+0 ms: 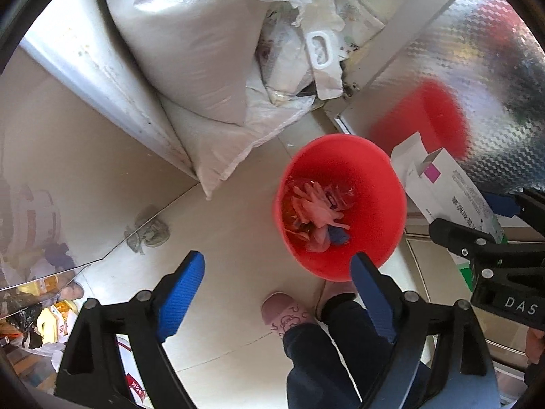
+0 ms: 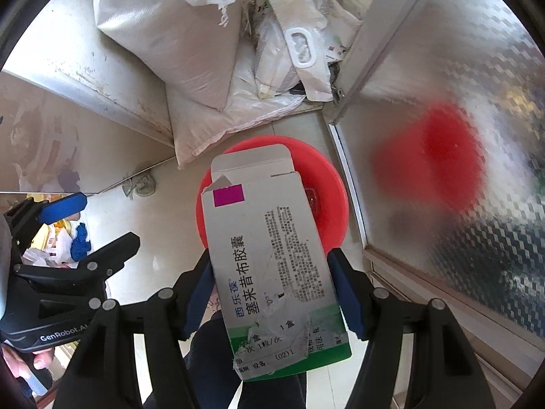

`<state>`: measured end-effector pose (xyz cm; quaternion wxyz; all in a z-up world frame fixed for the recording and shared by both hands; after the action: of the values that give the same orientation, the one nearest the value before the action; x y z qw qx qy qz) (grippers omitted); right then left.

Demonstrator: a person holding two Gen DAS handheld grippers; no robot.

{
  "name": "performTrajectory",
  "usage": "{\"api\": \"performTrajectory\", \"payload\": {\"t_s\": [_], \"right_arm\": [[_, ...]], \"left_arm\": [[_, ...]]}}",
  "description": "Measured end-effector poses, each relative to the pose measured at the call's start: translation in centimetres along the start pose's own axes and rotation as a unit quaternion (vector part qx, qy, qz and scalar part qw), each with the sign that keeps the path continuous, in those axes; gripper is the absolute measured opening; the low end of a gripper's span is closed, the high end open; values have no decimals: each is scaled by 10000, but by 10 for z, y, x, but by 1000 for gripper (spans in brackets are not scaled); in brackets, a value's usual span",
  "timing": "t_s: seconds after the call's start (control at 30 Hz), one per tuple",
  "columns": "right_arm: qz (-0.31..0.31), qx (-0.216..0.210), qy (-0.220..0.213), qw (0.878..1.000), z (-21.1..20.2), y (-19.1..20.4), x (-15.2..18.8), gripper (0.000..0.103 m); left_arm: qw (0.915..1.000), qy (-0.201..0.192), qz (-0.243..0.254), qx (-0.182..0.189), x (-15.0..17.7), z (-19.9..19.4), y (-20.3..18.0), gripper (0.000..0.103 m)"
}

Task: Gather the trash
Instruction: 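Hold the medicine box over the red basin with the right tool, then open the right tool to drop the medicine box into the basin, then raise both tools back up to the counter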

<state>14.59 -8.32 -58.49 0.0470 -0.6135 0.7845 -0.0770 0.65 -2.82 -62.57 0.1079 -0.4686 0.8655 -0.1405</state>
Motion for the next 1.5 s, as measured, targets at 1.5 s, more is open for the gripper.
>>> {"api": "performTrajectory", "payload": {"t_s": [1.5], "right_arm": [[439, 662, -2134, 9737, -354, -77, 33, 102]], "left_arm": [[9846, -1698, 362, -190, -14, -372, -146, 87]]}}
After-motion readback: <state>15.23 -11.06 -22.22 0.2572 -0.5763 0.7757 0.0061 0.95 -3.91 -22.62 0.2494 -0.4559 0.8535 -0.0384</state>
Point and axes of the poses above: each gripper's, at about its wrist camera, not at the fingertips, and z roughly the way its jaws point, y to its left, x to its underside, the point moved 3 cm from there along z, roughly the way its jaws point, and after that the axes turned 14 degrees about x, right-handed, at the moved point
